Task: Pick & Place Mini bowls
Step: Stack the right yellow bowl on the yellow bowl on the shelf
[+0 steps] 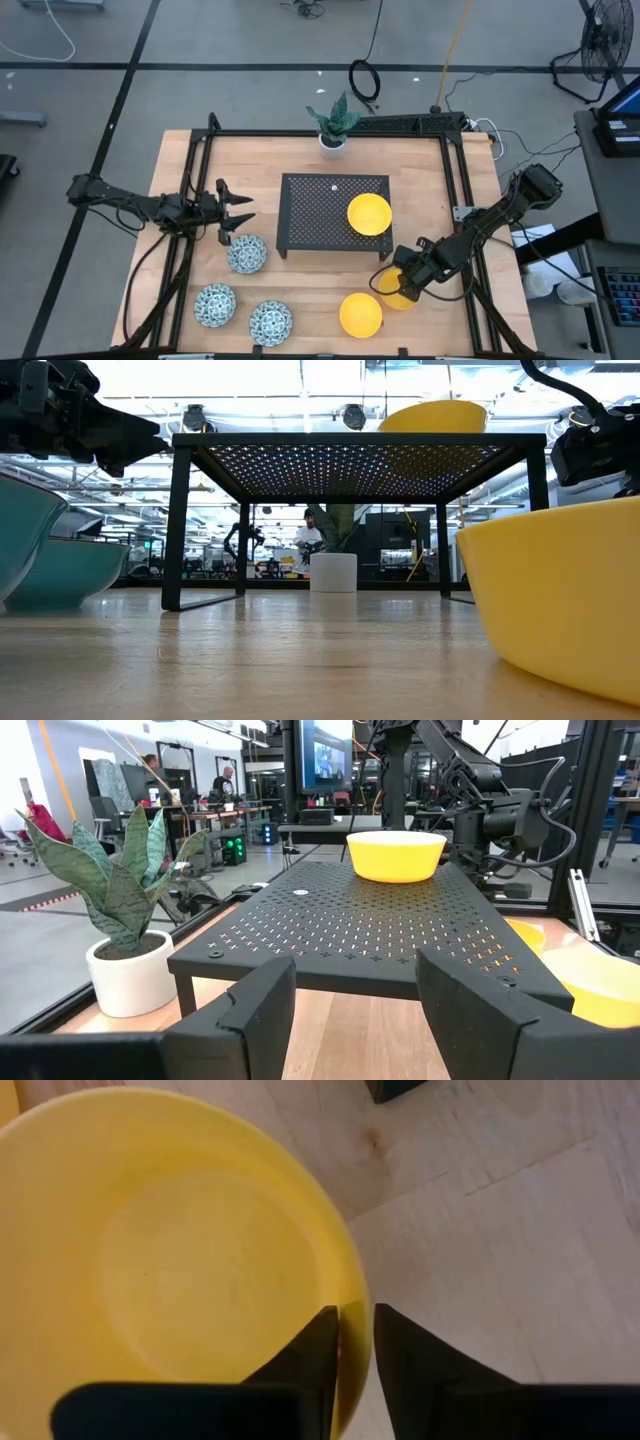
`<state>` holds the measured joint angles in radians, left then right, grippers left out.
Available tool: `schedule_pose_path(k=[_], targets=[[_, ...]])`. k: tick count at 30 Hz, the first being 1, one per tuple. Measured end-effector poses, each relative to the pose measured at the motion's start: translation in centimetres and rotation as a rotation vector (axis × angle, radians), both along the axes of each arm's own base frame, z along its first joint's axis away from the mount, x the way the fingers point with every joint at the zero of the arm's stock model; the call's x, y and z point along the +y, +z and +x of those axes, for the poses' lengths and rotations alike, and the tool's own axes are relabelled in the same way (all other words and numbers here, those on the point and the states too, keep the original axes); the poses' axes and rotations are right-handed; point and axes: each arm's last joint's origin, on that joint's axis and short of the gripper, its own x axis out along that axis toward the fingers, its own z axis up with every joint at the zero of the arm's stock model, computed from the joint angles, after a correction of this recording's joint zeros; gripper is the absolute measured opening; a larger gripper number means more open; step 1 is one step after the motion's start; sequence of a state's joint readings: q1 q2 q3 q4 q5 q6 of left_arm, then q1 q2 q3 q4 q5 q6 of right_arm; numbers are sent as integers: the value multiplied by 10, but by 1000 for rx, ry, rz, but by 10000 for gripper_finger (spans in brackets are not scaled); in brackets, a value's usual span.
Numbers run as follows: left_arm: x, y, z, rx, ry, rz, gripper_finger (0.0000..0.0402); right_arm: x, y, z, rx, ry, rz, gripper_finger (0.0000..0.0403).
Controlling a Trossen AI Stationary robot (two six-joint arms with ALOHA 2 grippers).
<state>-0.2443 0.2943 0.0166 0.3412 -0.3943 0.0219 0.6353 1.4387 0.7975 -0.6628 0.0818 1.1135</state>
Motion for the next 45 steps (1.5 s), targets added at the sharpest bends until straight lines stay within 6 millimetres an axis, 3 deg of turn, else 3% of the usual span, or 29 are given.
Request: schedule_pose_path(k=[21, 45], targets=[[0, 0, 0, 0, 0, 0, 212, 0, 0, 0, -7, 49, -6, 4], [0, 0, 0, 0, 0, 0, 212, -1, 6, -2, -27, 156, -14, 1]])
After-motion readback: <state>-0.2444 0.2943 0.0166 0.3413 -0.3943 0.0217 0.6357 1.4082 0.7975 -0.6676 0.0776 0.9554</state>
